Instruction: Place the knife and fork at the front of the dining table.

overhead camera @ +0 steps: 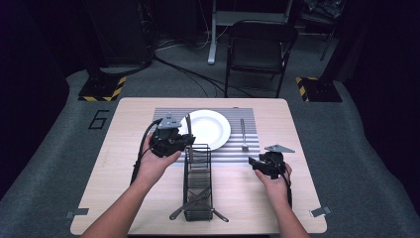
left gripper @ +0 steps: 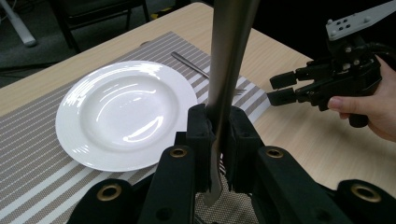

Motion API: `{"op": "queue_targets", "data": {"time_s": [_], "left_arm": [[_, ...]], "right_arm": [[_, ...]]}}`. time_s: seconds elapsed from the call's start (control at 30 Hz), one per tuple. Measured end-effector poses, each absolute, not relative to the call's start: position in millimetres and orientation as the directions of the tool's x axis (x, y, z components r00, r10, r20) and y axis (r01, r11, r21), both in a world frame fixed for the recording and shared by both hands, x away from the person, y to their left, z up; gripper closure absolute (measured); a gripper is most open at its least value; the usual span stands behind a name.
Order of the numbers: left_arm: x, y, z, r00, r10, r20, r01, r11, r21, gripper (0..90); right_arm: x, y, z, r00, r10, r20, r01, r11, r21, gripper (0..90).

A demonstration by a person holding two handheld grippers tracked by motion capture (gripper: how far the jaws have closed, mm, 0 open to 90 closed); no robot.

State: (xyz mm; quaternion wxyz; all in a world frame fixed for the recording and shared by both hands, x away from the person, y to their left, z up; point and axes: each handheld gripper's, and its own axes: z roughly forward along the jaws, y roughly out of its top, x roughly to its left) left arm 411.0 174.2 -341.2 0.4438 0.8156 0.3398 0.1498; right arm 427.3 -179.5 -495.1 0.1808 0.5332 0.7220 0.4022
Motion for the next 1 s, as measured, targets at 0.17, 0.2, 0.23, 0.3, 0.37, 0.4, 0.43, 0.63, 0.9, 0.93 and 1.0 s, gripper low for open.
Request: {"op": "queue_targets", "data": {"time_s": [0.17, 0.2, 0.23, 0.3, 0.37, 0.4, 0.43, 0.63, 0.9, 0.93, 1.0], "left_arm": [[409.0, 175.7, -326.0, 0.725, 0.687, -0.057, 0.420, -0.374, 0.827, 81.7], [408.8, 176.1, -323.9, 0.725, 0.687, -0.058, 0.421, -0.374, 0.827, 81.8], [408.6, 176.9, -320.9, 0.726, 0.685, -0.057, 0.419, -0.377, 0.826, 81.8], [407.9, 178.5, -314.7, 0.729, 0.682, -0.057, 0.419, -0.378, 0.825, 81.8], [407.2, 178.9, -310.8, 0.726, 0.685, -0.058, 0.419, -0.373, 0.828, 81.8], [407.0, 180.0, -307.2, 0.727, 0.684, -0.051, 0.416, -0.380, 0.826, 81.8], [406.7, 180.1, -306.0, 0.726, 0.685, -0.056, 0.418, -0.375, 0.828, 81.8], [407.5, 184.2, -297.2, 0.723, 0.688, -0.056, 0.416, -0.369, 0.831, 81.8], [409.7, 190.6, -291.1, 0.715, 0.697, -0.047, 0.416, -0.371, 0.830, 81.8], [409.8, 191.3, -290.8, 0.715, 0.698, -0.047, 0.415, -0.370, 0.831, 81.9], [410.3, 192.8, -290.4, 0.711, 0.702, -0.046, 0.415, -0.366, 0.833, 81.9]], "right_arm": [[427.2, -179.5, -495.1, -0.366, 0.915, 0.167, 0.624, 0.108, 0.774, 47.5], [427.4, -179.5, -495.2, -0.367, 0.915, 0.170, 0.624, 0.106, 0.774, 47.5], [427.4, -179.5, -495.2, -0.367, 0.914, 0.171, 0.623, 0.105, 0.775, 47.5], [427.2, -179.6, -494.9, -0.365, 0.916, 0.167, 0.622, 0.107, 0.775, 47.5], [427.3, -179.7, -495.0, -0.366, 0.915, 0.169, 0.621, 0.105, 0.777, 47.5], [427.4, -179.8, -495.1, -0.366, 0.915, 0.169, 0.621, 0.105, 0.777, 47.5], [427.1, -179.4, -495.0, -0.363, 0.915, 0.174, 0.625, 0.101, 0.774, 47.5], [427.1, -179.4, -494.8, -0.368, 0.914, 0.171, 0.622, 0.105, 0.776, 47.5], [427.2, -179.6, -494.9, -0.366, 0.915, 0.170, 0.622, 0.104, 0.776, 47.5], [427.1, -179.5, -494.8, -0.366, 0.915, 0.170, 0.622, 0.105, 0.776, 47.4], [427.1, -179.4, -494.8, -0.367, 0.914, 0.170, 0.622, 0.105, 0.776, 47.5]]}}
